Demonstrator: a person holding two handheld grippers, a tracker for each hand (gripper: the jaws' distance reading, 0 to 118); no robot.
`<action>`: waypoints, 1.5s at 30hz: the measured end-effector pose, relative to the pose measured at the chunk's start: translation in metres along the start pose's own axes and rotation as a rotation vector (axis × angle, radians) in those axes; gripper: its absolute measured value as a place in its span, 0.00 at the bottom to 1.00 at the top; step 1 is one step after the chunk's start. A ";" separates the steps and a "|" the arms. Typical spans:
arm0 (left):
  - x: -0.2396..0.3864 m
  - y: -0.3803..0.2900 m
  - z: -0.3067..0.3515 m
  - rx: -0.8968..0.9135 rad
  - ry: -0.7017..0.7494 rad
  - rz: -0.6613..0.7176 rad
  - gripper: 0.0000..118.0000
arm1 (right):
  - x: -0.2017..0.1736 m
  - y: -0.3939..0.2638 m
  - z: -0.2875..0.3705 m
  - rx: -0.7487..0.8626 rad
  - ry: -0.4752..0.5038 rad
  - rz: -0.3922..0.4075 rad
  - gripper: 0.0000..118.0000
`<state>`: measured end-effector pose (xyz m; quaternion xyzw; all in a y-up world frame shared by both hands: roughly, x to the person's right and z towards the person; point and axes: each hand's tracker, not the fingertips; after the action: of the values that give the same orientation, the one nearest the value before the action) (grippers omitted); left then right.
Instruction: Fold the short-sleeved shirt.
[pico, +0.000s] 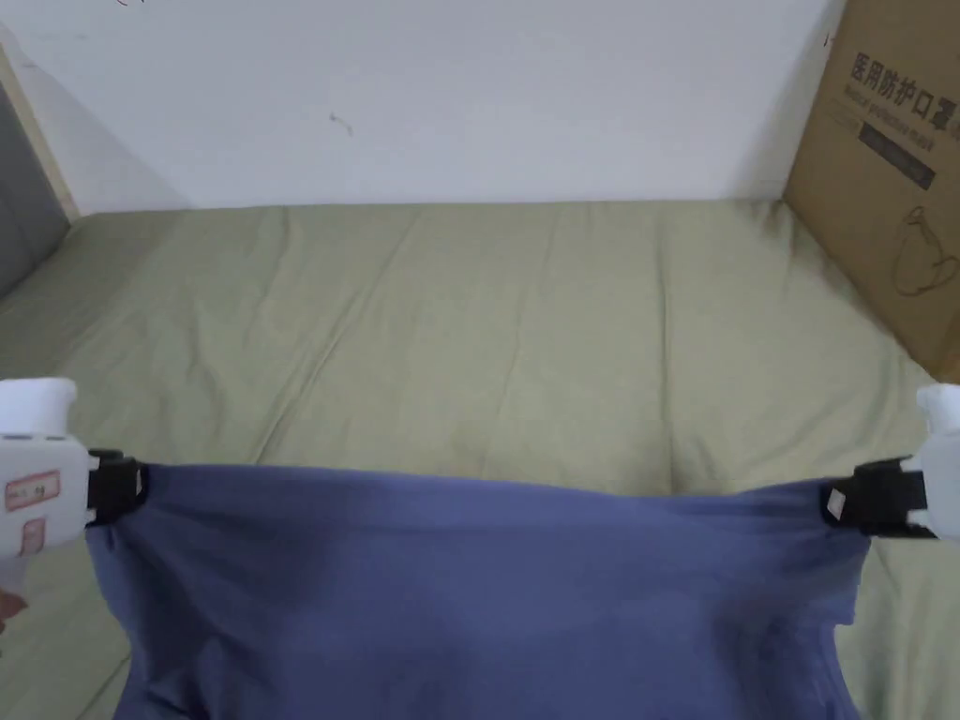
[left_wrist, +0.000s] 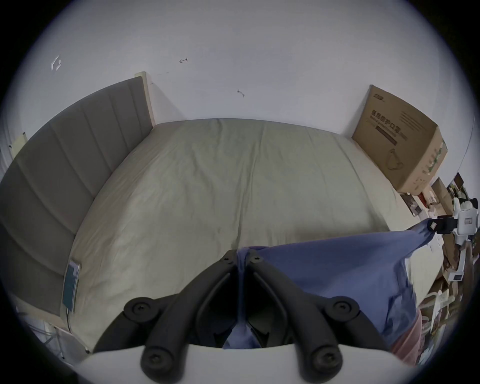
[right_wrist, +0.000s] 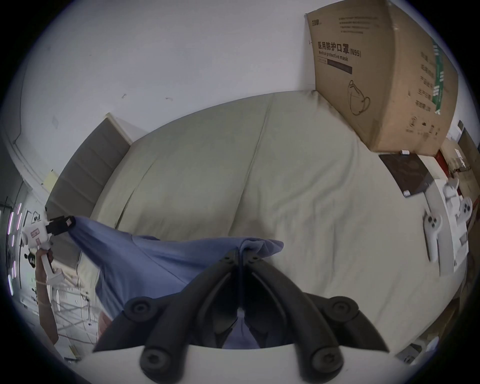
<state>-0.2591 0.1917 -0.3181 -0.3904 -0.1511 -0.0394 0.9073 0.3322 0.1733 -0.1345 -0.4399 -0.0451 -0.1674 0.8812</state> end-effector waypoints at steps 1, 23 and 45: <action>0.000 -0.016 0.007 -0.028 0.006 -0.022 0.02 | -0.014 -0.022 0.012 -0.013 -0.002 0.000 0.02; -0.042 -0.168 0.053 -0.144 0.033 0.268 0.85 | -0.062 -0.175 0.037 -0.120 -0.098 0.077 0.86; -0.079 -0.231 -0.002 -0.146 -0.309 0.867 0.97 | -0.172 -0.176 -0.049 -0.145 0.183 0.089 0.00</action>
<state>-0.3774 0.0270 -0.1827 -0.4819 -0.1041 0.3915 0.7770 0.1084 0.0809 -0.0697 -0.4870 0.0675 -0.1704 0.8540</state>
